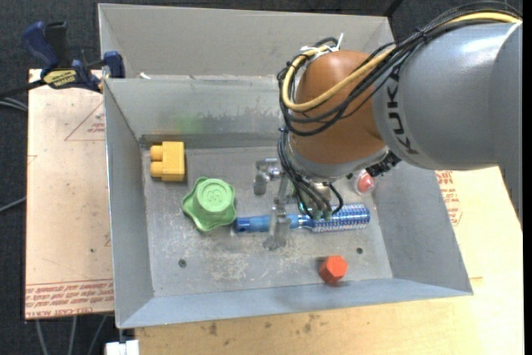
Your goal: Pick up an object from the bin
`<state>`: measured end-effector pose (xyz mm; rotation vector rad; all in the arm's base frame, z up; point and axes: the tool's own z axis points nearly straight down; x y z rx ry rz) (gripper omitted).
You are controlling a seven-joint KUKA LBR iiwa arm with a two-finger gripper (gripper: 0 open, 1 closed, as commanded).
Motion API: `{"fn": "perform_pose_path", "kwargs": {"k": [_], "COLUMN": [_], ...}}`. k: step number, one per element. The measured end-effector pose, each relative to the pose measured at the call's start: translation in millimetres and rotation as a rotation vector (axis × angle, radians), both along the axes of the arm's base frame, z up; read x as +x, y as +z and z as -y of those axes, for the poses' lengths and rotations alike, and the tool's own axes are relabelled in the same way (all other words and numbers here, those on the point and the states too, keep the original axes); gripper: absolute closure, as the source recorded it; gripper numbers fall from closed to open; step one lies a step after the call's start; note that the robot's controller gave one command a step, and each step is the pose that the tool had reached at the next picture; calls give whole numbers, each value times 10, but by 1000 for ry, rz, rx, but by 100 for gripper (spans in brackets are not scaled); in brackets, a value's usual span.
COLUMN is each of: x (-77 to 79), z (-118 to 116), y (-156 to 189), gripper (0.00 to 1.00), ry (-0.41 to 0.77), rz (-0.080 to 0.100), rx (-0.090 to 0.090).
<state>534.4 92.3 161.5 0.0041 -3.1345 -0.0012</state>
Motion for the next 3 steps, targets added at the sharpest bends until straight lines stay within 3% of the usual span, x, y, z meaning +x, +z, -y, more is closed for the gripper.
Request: {"fn": "perform_pose_path", "kwargs": {"k": [1,3], "x": [80,91], "z": [437,421], "y": [-961,-956], "gripper": [0,0], "ry": [31,29], "rz": [1,4], "rx": [-1,2]}}
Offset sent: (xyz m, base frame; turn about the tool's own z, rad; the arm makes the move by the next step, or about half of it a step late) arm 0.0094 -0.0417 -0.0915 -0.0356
